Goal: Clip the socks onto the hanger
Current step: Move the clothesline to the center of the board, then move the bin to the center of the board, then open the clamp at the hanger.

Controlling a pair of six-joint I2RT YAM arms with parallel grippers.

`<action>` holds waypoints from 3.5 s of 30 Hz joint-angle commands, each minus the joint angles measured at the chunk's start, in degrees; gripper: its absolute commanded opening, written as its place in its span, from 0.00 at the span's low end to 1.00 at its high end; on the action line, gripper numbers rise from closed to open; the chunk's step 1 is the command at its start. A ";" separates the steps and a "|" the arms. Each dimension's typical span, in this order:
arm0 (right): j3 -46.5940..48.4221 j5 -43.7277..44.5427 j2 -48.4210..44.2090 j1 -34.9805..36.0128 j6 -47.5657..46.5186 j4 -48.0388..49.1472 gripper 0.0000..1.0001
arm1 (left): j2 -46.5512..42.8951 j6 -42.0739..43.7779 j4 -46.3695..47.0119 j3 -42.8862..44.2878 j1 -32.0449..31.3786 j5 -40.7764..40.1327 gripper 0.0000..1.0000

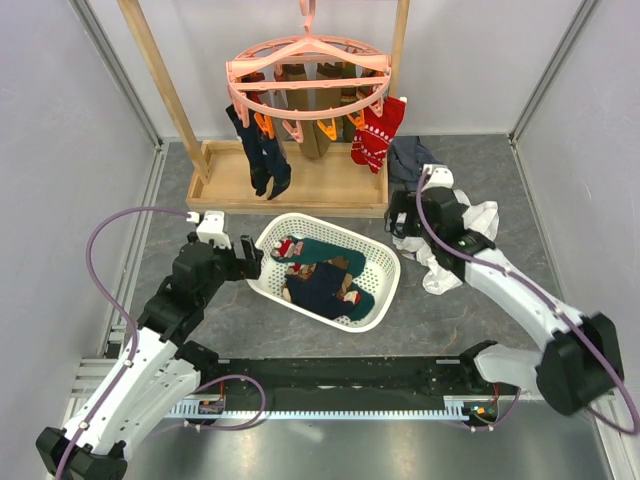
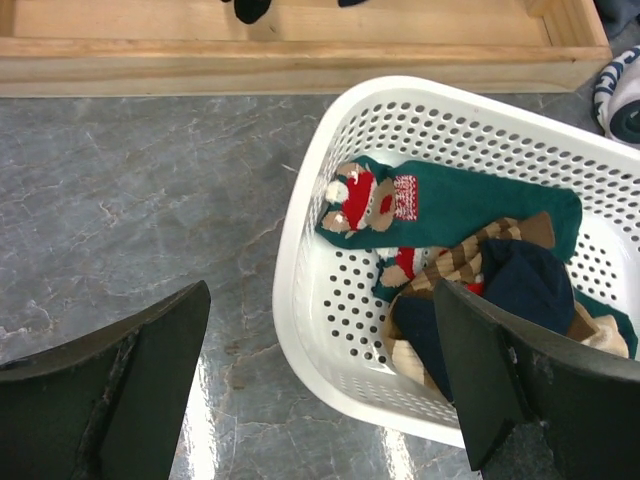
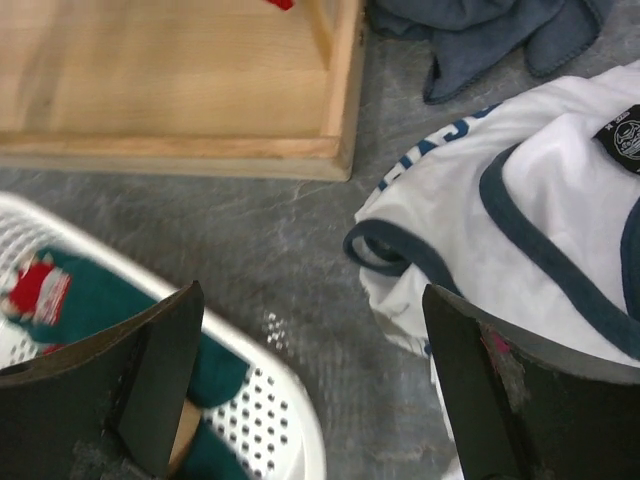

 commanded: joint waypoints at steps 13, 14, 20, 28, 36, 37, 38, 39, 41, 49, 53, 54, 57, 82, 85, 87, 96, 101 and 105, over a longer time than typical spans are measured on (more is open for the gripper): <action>25.61 22.32 41.33 0.08 4.94 14.80 0.98 | -0.14 -3.38 -2.65 2.80 0.14 10.16 1.00; 26.84 24.16 42.74 0.08 5.64 14.10 0.98 | 0.30 -3.64 -2.48 2.89 0.14 10.43 1.00; 35.46 31.37 50.92 0.08 10.91 2.33 0.98 | 3.55 -5.75 -2.21 3.51 0.14 13.86 1.00; 25.81 29.28 43.29 0.08 20.31 -2.60 0.98 | 12.50 -11.64 0.51 4.30 0.05 20.98 1.00; 17.28 25.59 36.78 0.17 28.93 -14.89 0.98 | 21.13 -16.03 1.30 5.18 -1.35 21.86 1.00; 16.75 24.63 35.91 0.26 29.72 -15.87 0.98 | 22.18 -16.56 1.30 5.26 -1.44 21.95 1.00; 15.09 24.27 35.38 0.60 30.16 -16.66 0.98 | 23.67 -17.44 1.39 5.44 -1.79 22.04 1.00; 13.86 24.09 34.59 0.87 30.60 -17.46 0.98 | 24.55 -17.71 1.57 5.70 -1.97 21.69 1.00; 9.74 23.39 31.86 1.66 31.92 -17.46 0.98 | 26.31 -18.24 1.74 6.05 -2.49 20.99 1.00; -2.23 21.63 18.52 2.80 33.59 -17.55 0.98 | 29.22 -18.24 1.83 8.16 -3.55 14.49 1.00; -7.68 21.19 12.00 2.63 33.59 -18.17 0.98 | 32.02 -18.15 2.97 8.17 -3.55 9.31 1.00; -8.47 20.76 10.86 2.72 33.51 -18.25 0.98 | 33.34 -18.32 3.15 7.99 -3.55 8.42 1.00; -10.93 19.61 7.25 2.72 33.51 -18.43 0.98 | 35.28 -19.73 3.76 7.38 -3.55 4.47 1.00; -17.27 7.57 -32.99 2.63 15.85 -17.20 0.98 | 46.28 -12.70 2.36 18.18 11.48 -14.61 1.00; -13.94 6.07 -39.59 2.72 10.58 -16.50 0.98 | 42.08 -10.07 2.27 18.45 12.18 -16.01 1.00; -9.74 5.38 -41.01 2.72 7.68 -16.41 0.98 | 39.17 -8.83 2.27 17.84 12.09 -16.11 1.00; 13.80 1.25 -30.56 2.72 -7.61 -19.21 0.98 | 14.91 -4.27 2.62 10.20 12.09 -9.44 1.00; 25.25 -4.02 -19.51 2.72 -16.22 -21.50 0.98 | 3.75 -2.42 5.78 5.71 12.09 -0.04 1.00; 33.35 -7.01 -13.16 2.80 -21.67 -24.40 0.97 | -3.46 -0.75 9.64 1.76 12.01 4.80 1.00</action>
